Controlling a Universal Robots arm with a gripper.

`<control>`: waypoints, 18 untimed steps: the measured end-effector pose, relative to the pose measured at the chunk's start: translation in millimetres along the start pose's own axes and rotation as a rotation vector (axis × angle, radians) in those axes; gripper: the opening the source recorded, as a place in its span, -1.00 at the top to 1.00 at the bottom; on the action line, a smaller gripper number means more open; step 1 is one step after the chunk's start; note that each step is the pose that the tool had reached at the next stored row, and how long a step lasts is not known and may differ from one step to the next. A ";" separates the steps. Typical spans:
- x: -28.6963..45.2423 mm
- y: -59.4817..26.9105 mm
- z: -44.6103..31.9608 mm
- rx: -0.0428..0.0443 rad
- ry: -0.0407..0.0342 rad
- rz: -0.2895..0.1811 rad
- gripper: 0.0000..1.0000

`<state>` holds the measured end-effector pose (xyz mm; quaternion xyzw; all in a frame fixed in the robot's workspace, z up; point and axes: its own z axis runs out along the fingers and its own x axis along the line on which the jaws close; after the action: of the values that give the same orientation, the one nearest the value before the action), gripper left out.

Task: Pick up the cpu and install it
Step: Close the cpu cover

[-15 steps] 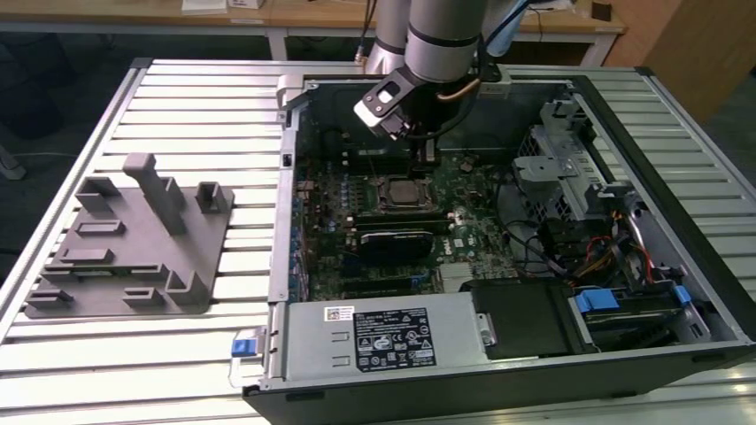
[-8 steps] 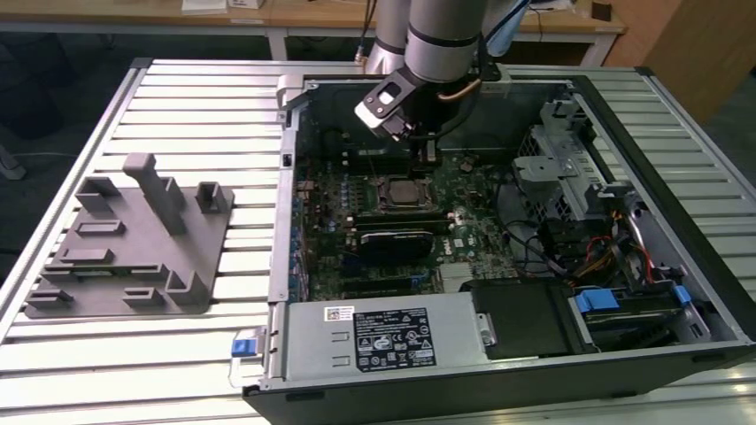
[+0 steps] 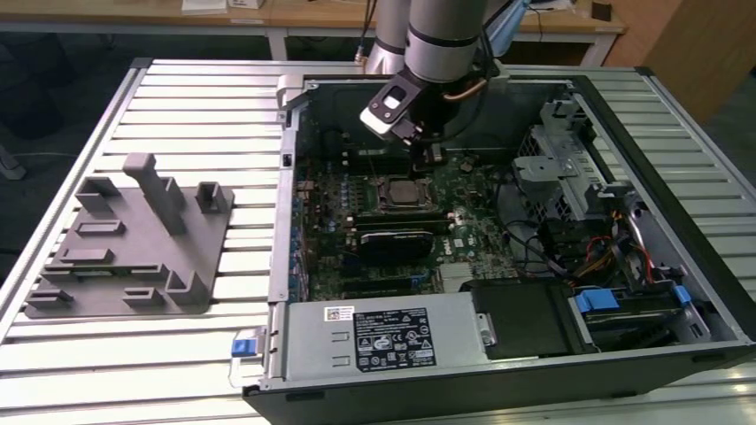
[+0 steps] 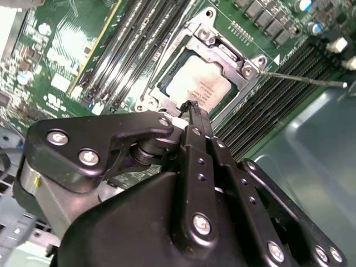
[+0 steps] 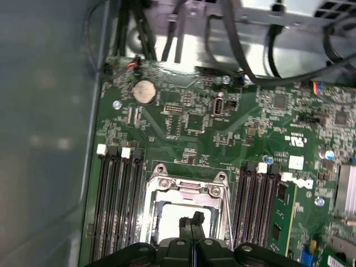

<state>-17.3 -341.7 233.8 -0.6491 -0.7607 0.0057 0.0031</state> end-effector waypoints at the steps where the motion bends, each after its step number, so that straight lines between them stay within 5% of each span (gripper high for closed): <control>1: 0.0 0.0 0.0 0.0000 -0.0003 -0.017 0.79; 18: 0.0 0.0 0.0 -0.0007 -0.0038 -0.288 0.79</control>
<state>-17.3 -341.7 233.8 -0.5333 -0.8459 0.0061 0.0023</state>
